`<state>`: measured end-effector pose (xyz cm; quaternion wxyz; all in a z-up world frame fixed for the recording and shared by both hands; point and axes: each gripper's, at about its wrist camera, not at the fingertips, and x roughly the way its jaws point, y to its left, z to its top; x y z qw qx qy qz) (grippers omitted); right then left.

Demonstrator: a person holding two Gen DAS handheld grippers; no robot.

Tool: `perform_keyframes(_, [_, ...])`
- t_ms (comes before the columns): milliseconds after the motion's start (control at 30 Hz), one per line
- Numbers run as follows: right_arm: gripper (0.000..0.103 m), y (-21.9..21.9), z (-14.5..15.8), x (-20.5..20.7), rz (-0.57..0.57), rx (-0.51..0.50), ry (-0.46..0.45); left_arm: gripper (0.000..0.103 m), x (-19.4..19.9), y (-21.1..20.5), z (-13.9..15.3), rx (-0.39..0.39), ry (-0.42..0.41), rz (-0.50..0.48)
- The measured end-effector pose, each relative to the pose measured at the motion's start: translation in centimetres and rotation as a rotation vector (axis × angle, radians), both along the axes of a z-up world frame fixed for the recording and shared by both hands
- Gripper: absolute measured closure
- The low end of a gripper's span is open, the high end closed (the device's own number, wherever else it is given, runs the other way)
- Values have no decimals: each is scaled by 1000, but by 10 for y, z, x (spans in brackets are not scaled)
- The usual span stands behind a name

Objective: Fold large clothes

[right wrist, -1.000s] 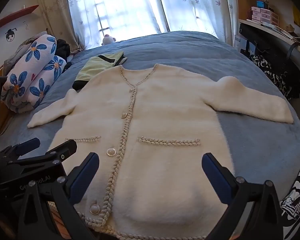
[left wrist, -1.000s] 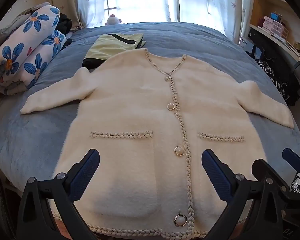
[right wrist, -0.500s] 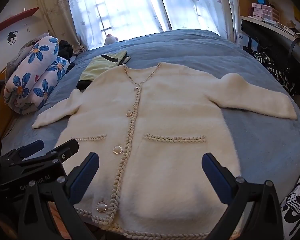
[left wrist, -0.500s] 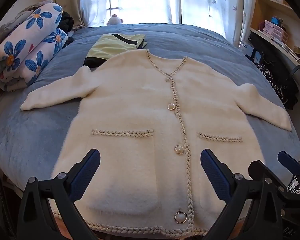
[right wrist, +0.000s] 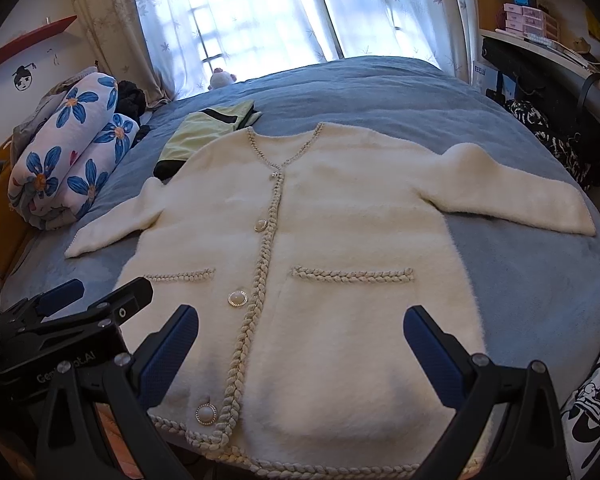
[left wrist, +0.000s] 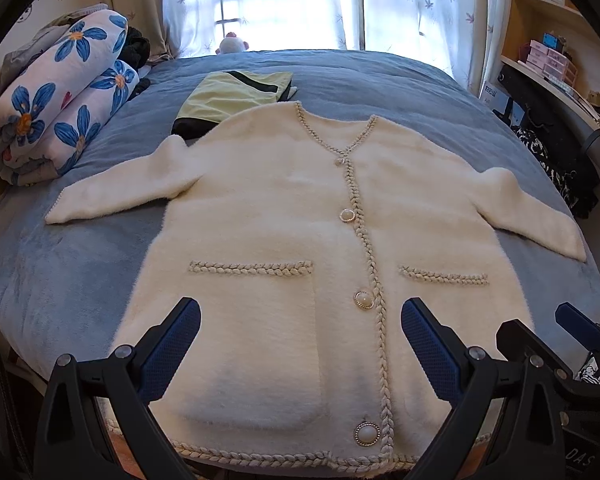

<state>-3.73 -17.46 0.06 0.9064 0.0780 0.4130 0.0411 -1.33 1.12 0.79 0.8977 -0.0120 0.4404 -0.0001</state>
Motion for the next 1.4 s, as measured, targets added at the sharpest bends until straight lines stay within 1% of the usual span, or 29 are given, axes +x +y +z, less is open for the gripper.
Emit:
perform_keyframes(300, [0, -5, -7, 0, 2, 59, 25, 4, -2, 1, 0, 2, -5, -2])
perform_keyframes(533, [0, -5, -6, -2, -7, 53, 15, 4, -2, -1, 0, 2, -4, -3])
perform_keyframes(1400, [0, -5, -7, -2, -4, 62, 20, 4, -4, -2, -4, 6, 8, 0])
